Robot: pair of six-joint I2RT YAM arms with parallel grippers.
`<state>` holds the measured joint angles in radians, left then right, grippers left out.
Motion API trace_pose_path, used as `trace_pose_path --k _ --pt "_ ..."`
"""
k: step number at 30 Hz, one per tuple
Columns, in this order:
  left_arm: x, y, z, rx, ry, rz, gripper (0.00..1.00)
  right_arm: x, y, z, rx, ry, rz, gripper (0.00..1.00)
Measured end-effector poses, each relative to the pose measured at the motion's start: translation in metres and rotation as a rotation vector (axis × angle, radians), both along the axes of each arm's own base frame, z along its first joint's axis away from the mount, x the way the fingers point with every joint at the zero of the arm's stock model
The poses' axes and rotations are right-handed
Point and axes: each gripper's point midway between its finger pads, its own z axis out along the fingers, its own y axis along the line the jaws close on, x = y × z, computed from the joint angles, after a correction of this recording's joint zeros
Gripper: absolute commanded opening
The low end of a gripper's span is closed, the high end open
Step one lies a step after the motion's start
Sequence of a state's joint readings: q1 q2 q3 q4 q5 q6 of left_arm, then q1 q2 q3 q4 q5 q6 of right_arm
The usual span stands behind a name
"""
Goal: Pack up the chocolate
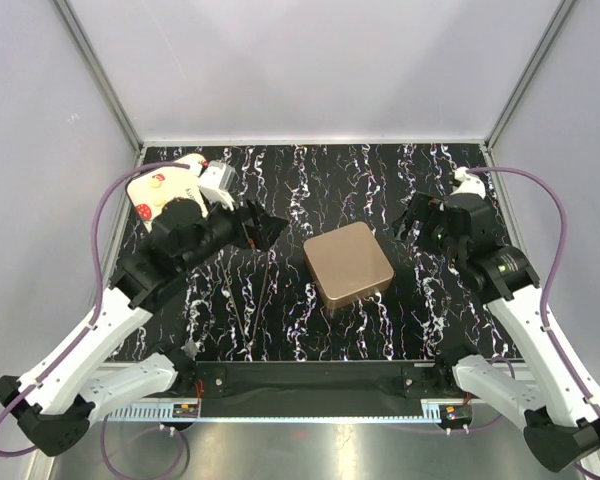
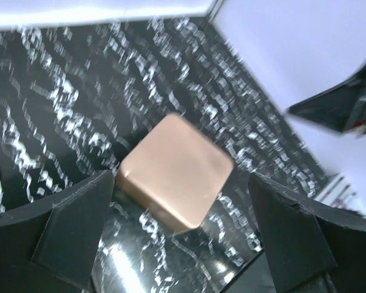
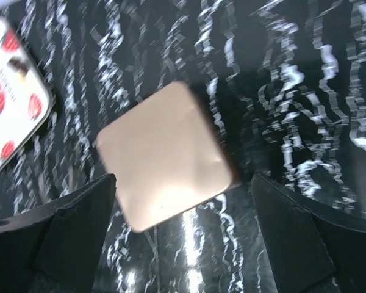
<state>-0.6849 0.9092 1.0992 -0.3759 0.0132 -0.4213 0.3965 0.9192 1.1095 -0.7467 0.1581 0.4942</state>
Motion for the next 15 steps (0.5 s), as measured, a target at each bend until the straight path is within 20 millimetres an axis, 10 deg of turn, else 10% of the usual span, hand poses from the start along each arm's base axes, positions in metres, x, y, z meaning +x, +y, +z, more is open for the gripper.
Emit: trace_pose_path --k 8,15 --pt "-0.003 0.012 -0.079 0.091 0.116 0.047 0.99 -0.005 -0.031 -0.001 -0.064 -0.041 -0.129 1.00" --pt "-0.002 0.016 -0.072 0.072 0.088 0.068 0.99 -0.007 -0.032 -0.011 -0.083 -0.023 -0.125 1.00"
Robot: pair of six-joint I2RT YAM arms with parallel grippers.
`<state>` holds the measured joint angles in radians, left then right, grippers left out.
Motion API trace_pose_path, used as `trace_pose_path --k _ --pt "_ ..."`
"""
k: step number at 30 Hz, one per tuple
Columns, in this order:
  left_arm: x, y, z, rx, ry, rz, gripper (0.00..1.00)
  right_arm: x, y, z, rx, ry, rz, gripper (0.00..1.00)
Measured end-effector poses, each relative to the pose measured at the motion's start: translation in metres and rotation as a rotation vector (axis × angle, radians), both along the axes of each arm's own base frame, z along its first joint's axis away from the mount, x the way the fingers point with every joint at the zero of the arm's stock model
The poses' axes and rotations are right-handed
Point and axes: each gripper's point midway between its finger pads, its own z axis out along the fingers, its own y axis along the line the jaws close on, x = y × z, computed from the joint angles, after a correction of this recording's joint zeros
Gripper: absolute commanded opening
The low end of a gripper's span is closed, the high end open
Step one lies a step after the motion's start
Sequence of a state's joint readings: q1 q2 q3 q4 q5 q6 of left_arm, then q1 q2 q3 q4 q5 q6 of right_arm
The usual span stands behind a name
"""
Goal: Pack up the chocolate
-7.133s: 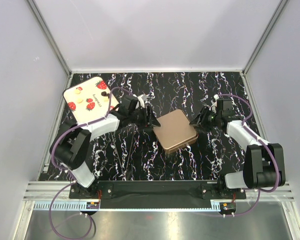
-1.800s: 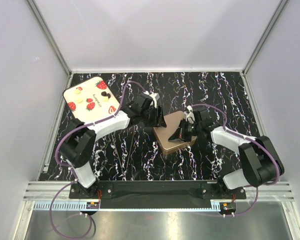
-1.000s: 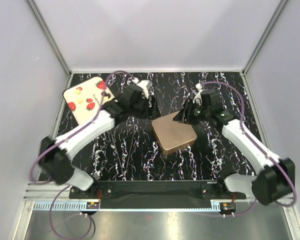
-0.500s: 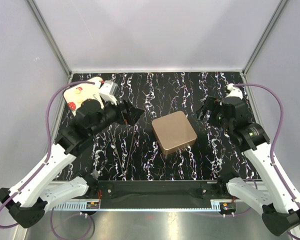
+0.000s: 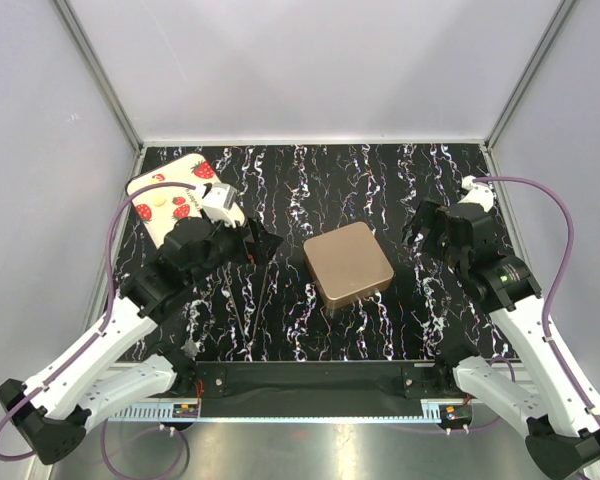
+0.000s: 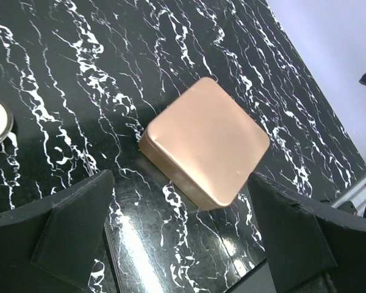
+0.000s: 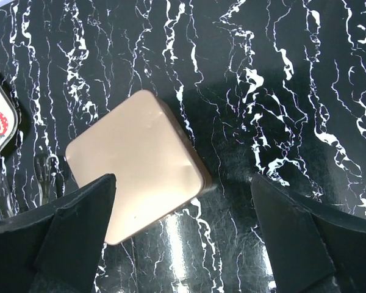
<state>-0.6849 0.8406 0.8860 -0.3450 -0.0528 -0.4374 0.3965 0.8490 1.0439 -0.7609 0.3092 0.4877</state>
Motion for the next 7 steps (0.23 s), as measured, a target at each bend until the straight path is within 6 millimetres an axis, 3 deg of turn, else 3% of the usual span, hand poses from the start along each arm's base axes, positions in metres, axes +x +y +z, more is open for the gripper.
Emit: trace_pose_path --k 7 --pt "0.0012 0.0021 0.0004 0.003 -0.004 0.013 0.99 -0.0018 0.0015 0.0064 0.007 -0.025 0.019 1.00"
